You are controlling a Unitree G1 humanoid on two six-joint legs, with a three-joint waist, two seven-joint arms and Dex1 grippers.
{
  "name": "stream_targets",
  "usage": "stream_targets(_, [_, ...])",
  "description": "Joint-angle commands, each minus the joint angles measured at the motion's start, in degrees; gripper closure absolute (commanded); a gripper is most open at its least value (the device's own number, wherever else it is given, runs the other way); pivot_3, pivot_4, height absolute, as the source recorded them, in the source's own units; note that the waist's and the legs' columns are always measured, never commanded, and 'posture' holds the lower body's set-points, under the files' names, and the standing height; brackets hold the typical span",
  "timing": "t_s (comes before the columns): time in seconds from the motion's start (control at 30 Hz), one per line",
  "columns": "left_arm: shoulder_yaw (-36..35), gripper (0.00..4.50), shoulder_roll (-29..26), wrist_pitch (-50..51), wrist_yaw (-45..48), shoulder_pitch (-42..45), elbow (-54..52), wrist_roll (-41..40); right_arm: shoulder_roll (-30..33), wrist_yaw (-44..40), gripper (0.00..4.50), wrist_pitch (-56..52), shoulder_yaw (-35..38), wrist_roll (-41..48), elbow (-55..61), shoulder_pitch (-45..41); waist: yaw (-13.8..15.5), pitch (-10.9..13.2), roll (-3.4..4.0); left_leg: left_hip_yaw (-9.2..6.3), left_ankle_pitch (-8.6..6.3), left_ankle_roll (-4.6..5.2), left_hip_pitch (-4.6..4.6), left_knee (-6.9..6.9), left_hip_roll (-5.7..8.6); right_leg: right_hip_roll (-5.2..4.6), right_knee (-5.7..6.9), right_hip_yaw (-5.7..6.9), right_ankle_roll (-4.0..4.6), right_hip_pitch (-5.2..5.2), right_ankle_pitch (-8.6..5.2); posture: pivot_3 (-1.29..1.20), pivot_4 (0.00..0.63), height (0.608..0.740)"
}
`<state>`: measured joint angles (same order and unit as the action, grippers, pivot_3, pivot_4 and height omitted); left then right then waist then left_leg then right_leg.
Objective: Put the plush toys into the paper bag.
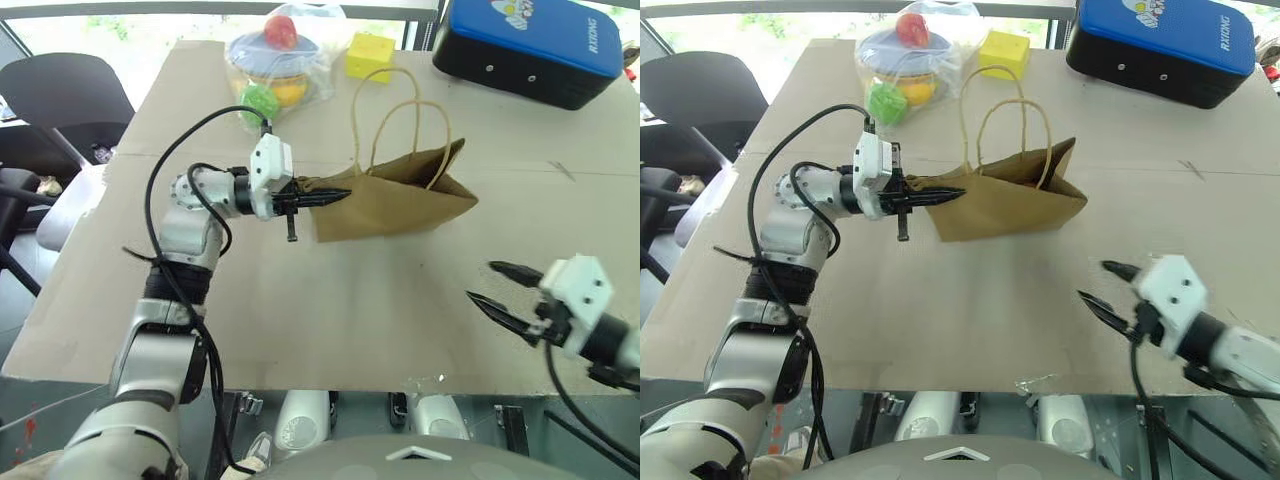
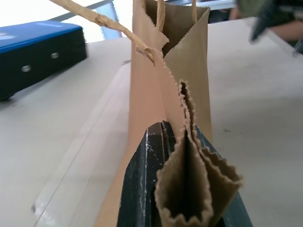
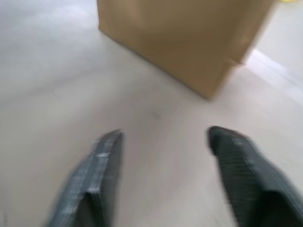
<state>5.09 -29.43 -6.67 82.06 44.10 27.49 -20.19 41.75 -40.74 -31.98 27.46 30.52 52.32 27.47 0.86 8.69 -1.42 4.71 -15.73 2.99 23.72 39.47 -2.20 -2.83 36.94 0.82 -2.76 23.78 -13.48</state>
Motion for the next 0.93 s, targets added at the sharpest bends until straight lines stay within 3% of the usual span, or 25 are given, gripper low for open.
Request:
stream_targets(0.03, [0.39,4.5,1.13,-4.22,3.52,3.57,7.27,1.84,-0.09,-2.24,0.06,2.47,5.56,1.97,2.48,1.6,-0.1,0.0,0.0,0.0,0.0,0.0,0.0,0.0,0.0,0.0,0.01,-0.01,0.0,0.0,0.0,0.0,0.15,0.74])
stream_targets(0.07, [0.23,4.5,1.35,-4.06,4.14,4.27,8.71,1.93,-0.05,-2.32,0.06,2.61,5.91,2.01,2.54,1.74,-0.11,0.0,0.01,-0.02,-0.01,0.01,-0.01,0.0,-0.01,0.02,0.02,-0.01,0.0,0.0,0.0,0.0,0.15,0.74])
stream_targets(0.17, [-1.26,3.54,1.09,0.1,4.14,5.61,9.66,0.69,0.17,-2.21,0.0,2.47,6.13,2.79,2.59,1.14,-0.06,-0.01,0.01,-0.05,-0.01,0.02,0.0,0.0,-0.02,0.03,0.03,0.0,0.0,0.0,-0.01,0.0,0.15,0.74])
stream_targets(0.27, [-3.69,2.06,-0.62,9.05,2.0,5.26,5.33,-2.23,0.17,-2.38,0.0,2.2,6.26,4.16,2.19,0.27,-0.07,0.0,0.01,-0.07,-0.01,0.02,0.03,0.01,-0.04,0.02,0.03,0.01,0.0,0.01,-0.01,0.0,0.15,0.74])
stream_targets(0.37, [-7.0,0.9,-6.57,21.49,-1.37,-0.76,-8.41,-6.23,0.45,-4.34,0.0,3.04,8.26,5.05,0.4,0.62,-0.37,0.01,0.02,-0.07,-0.01,0.01,0.03,0.0,-0.12,0.02,0.03,-0.01,0.0,0.03,-0.01,0.0,0.15,0.74])
stream_targets(0.53, [-15.17,0.9,-14.79,40.92,-9.66,-13.92,-27.55,-15.08,-1.27,-9.17,0.0,5.97,15.65,6.94,-2.68,4.98,-0.34,0.0,0.1,-0.09,0.12,-0.22,0.0,-0.07,-0.33,-0.01,0.04,-0.02,-0.05,0.03,-0.06,0.0,0.15,0.74])
stream_targets(0.63, [-21.23,0.9,-17.68,47.39,-13.63,-23.7,-36.41,-19.12,-2.36,-12.95,0.0,8.08,20.72,7.68,-5.27,8.69,0.1,0.0,0.09,-0.11,0.11,-0.21,0.01,-0.06,-0.32,-0.12,0.04,0.03,-0.06,0.0,-0.06,0.0,0.15,0.74])
stream_targets(0.8, [-30.2,0.9,-20.93,49.59,-13.7,-42.95,-46.42,-21.7,-3.53,-21.19,0.0,13.75,27.71,6.79,-11.99,14.95,0.03,-0.01,0.11,-0.06,-0.01,-0.02,-0.1,-0.07,-0.27,-0.27,0.03,-0.01,-0.03,-0.07,-0.08,0.0,0.15,0.74])
stream_targets(0.93, [-32.1,0.9,-21.16,48.44,-13.89,-48.68,-48.27,-22.0,-3.08,-25.14,0.0,17.57,28.95,5.61,-17.2,16.46,0.24,-0.02,0.15,-0.13,-0.03,-0.01,-0.14,-0.08,-0.26,-0.32,0.03,0.01,0.2,-0.13,-0.22,0.0,0.15,0.74])
